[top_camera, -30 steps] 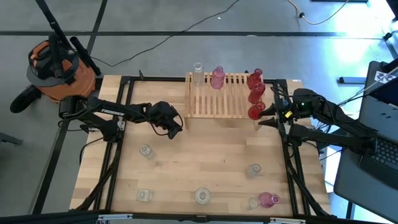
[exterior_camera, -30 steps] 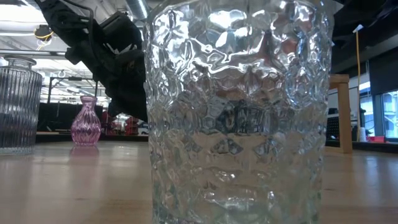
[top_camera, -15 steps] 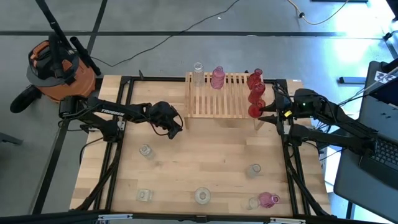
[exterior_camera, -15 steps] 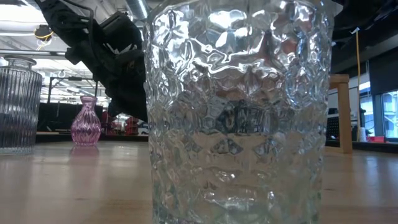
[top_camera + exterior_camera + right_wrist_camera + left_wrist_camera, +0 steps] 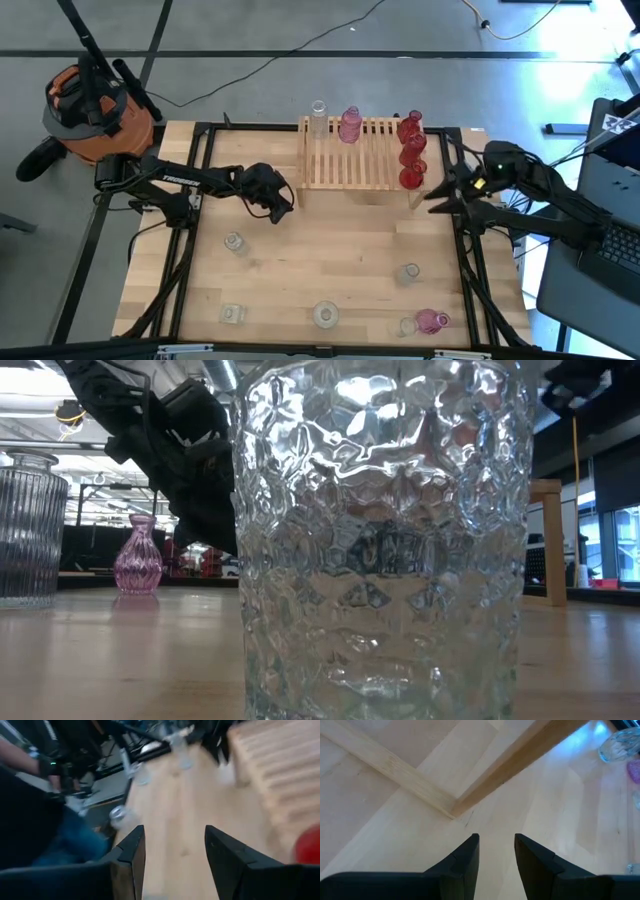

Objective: Sort vases onto shelf
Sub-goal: Put the transparent vase on the shelf aligned with the other transparent vase

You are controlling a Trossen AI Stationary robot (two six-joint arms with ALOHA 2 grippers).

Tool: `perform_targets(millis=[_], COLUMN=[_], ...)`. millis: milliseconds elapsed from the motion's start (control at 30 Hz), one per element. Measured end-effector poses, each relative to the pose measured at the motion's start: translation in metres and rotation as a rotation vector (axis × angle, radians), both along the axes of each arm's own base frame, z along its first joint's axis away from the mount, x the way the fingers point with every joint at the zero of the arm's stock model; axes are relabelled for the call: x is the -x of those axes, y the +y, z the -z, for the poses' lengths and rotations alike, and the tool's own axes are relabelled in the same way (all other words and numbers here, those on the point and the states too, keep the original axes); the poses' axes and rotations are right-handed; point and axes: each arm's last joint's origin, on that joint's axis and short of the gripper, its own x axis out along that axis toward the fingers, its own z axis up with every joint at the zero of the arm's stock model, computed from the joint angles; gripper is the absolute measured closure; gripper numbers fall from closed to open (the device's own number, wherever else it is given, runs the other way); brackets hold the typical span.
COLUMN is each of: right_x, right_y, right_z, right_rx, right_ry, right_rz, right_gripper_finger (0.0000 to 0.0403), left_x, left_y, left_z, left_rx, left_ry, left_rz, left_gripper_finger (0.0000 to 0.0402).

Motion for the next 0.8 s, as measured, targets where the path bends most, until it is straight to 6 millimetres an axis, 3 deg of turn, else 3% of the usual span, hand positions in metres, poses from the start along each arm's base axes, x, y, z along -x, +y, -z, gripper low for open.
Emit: perform_targets(millis=[233, 400, 533, 800], right_x=[0.032, 0.044, 0.040, 0.015], right_y=[0.017, 0.020, 0.019, 0.022], right_z=[0.026, 0.031, 0.036, 0.070], right_rx=[-0.072, 0.014, 0.074, 0.063], right_ry=[0.309, 0.359, 0.358, 0.331], right_rz=[-0.095, -0.089, -0.109, -0.215], right_gripper_finger=[0.0251, 0.0251, 0.0251, 0.0251], left_x=[0.000, -0.002, -0.002, -0.003], left_y=[-0.007, -0.013, -0.018, -0.024], left_z=[0.000, 0.001, 0.001, 0.001], left_rx=[0.051, -0.007, -0.027, -0.010], left_ry=[0.001, 0.015, 0.021, 0.023], left_rz=[0.070, 0.045, 0.045, 0.042], left_gripper_finger=[0.0285, 0.0285, 0.0285, 0.0285])
